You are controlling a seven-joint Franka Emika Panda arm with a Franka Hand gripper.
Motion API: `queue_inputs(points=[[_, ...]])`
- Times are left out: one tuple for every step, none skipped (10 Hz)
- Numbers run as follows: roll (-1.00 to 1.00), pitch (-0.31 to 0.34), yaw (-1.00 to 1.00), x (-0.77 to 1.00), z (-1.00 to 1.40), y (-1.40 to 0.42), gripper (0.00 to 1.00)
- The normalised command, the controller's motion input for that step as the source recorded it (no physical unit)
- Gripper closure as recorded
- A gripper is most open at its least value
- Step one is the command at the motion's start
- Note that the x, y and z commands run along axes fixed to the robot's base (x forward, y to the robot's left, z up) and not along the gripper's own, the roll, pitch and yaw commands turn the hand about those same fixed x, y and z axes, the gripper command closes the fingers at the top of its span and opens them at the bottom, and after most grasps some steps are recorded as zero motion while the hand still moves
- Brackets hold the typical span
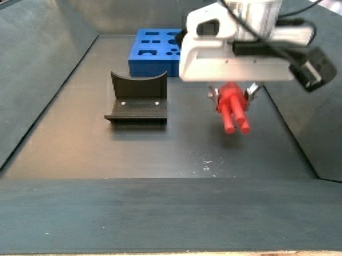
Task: Pick up the 3 prong object. Move up. Rotate the 3 prong object. Place the 3 prong object on the fixture. Regrasp the 3 prong object. Move to above the board. Insert the 3 prong object.
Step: Move up, then place the 3 prong object on the fixture.
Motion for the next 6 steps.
queue_inputs(points=[[-0.03, 0.043, -0.01, -0.02, 0.46, 0.00, 1.00], [-0.03, 0.039, -0.01, -0.02, 0.31, 0.00, 1.00], [0.00, 0.000, 0.00, 0.00, 1.00, 0.00, 1.00], [-0.01, -0.001, 0.00, 0.01, 1.00, 0.00, 1.00], [-0.01, 0.015, 0.00, 0.00, 1.00, 0.00, 1.00], [-0.02, 0.026, -0.01, -0.01, 1.00, 0.00, 1.00]])
